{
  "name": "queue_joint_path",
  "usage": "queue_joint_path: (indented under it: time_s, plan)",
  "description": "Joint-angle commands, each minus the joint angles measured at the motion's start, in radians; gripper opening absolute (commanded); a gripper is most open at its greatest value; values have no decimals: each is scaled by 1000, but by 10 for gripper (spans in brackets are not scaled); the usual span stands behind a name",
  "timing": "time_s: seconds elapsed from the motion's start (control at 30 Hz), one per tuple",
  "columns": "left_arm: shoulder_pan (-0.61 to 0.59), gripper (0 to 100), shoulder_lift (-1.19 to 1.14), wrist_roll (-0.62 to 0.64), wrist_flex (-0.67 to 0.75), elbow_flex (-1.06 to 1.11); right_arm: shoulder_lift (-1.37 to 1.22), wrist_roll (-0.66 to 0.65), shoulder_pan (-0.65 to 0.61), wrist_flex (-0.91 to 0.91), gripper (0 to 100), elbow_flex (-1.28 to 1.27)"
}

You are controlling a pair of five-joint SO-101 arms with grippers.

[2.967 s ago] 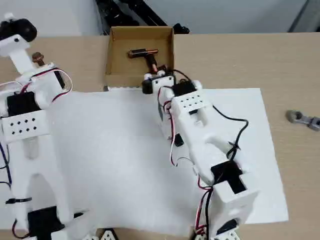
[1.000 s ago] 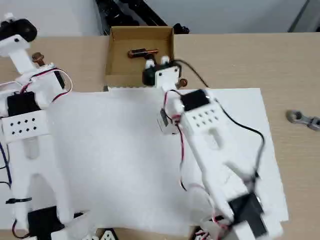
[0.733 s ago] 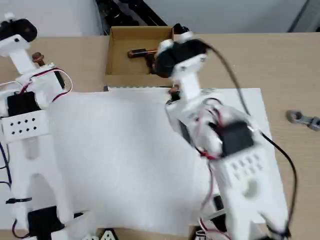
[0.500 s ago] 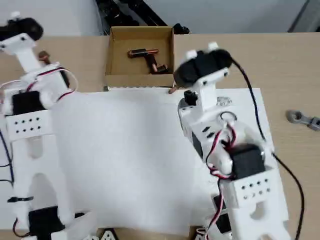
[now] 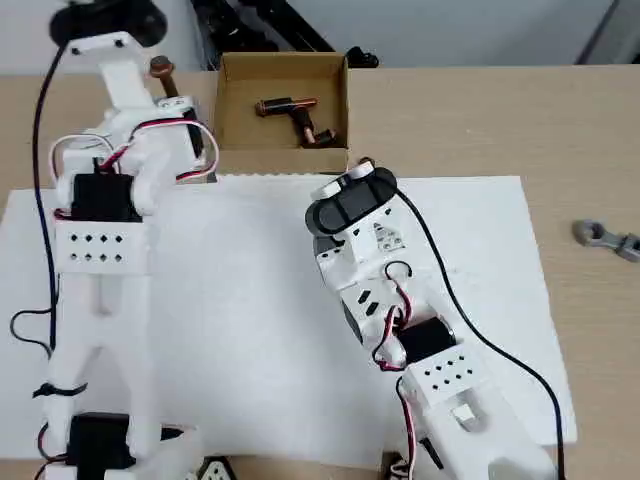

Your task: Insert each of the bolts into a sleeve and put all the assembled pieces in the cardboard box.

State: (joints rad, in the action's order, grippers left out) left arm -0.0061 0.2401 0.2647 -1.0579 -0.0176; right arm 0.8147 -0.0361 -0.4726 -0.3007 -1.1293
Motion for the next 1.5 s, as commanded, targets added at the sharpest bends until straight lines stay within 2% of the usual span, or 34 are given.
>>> queue_joint_path:
  time_s: [0.0,0.1,0.23,0.37,0.6,0.83,0.97,1.23,1.33,1.47]
  plan:
    - [31,6,43,34,21,-59,12,-3,-13,38,1,107]
    - [61,6,117,34,26,-61,13,-21,-39,39,2,150]
    - [110,6,229,32,29,-56,13,-130,-116,38,2,196]
    - [146,6,285,32,-8,2,30,-109,-168,28,2,227]
    - [152,6,408,35,-57,183,213,-44,-213,-5,2,167]
    - [235,6,715,44,60,498,348,-38,-220,-77,2,149]
    - [236,6,842,123,143,619,323,-37,-220,-41,2,103]
    - [244,6,735,132,161,496,237,5,-220,41,2,58]
    - [249,6,640,155,120,410,231,5,-220,51,2,58]
    - [311,6,534,172,54,306,231,3,-219,51,2,58]
